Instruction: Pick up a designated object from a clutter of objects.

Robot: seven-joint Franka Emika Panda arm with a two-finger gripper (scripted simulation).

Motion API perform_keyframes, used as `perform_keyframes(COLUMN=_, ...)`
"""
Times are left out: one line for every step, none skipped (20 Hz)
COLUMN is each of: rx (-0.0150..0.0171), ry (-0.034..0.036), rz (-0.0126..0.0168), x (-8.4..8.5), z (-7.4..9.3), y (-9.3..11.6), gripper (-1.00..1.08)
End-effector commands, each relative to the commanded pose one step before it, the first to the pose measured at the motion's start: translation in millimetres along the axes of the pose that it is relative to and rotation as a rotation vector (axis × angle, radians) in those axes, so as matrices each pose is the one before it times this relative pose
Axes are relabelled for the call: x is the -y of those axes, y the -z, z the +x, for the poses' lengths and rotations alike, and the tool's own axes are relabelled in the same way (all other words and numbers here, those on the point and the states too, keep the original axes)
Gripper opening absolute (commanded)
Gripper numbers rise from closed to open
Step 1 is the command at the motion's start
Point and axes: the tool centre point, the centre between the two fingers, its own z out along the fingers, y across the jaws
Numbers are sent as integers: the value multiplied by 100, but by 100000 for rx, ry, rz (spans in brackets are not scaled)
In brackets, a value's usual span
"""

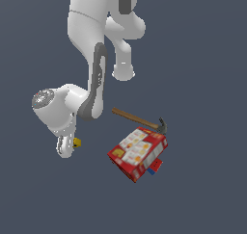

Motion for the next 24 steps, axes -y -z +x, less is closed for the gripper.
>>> perform_keyframes(rx=29, ry=-193, rz=-96, x=-91, z=-8, y=-1394, gripper=100)
perform_keyframes(rx=-9, ry=-68, rz=8, x=-10, z=11, y=-451, gripper=100)
perform_keyframes(rx=-9, ry=-47, rz=8, x=2, z=10, y=-369, gripper=100)
perform_keyframes(rx=0, ry=0, rz=0, x=23, z=-5, y=-295, gripper=100)
perform_keyframes(rx=0, ry=0, rz=0, x=27, z=5, y=-217, gripper=100)
perform_keyframes(rx=0, ry=0, rz=0, x=29, z=12, y=-143, gripper=100)
perform_keyframes(rx=0, ry=0, rz=0, x=24, z=13, y=-78, gripper=100)
perform_keyframes(rx=0, ry=0, rz=0, x=9, z=6, y=-24, gripper=100)
perform_keyframes(rx=0, ry=0, rz=0, x=0, z=0, y=0, gripper=-100)
perform_keyframes(rx=0, ry=0, rz=0, x=0, z=0, y=0, gripper=-100)
perform_keyframes(rx=0, ry=0, rz=0, x=0, z=0, y=0, gripper=-100)
perform_keyframes(rx=0, ry=0, rz=0, x=0, z=0, y=0, gripper=-100)
perform_keyframes(rx=0, ry=0, rz=0, x=0, z=0, y=0, gripper=-100)
perform_keyframes(rx=0, ry=0, rz=0, x=0, z=0, y=0, gripper=-100)
perform_keyframes(rx=0, ry=0, rz=0, x=0, z=0, y=0, gripper=-100)
perform_keyframes(rx=0, ry=0, rz=0, x=0, z=0, y=0, gripper=-100)
perform_keyframes(rx=0, ry=0, rz=0, x=0, z=0, y=0, gripper=-100)
perform_keyframes(rx=0, ry=0, rz=0, x=0, z=0, y=0, gripper=-100)
perform_keyframes(rx=0, ry=0, rz=0, x=1, z=-10, y=17, gripper=-100)
perform_keyframes(rx=0, ry=0, rz=0, x=3, z=-13, y=26, gripper=-100)
perform_keyframes(rx=0, ry=0, rz=0, x=9, z=-39, y=78, gripper=-100)
perform_keyframes(rx=0, ry=0, rz=0, x=16, z=-66, y=130, gripper=-100)
perform_keyframes(rx=0, ry=0, rz=0, x=22, z=-92, y=183, gripper=-100)
perform_keyframes(rx=0, ry=0, rz=0, x=29, z=-119, y=235, gripper=-100)
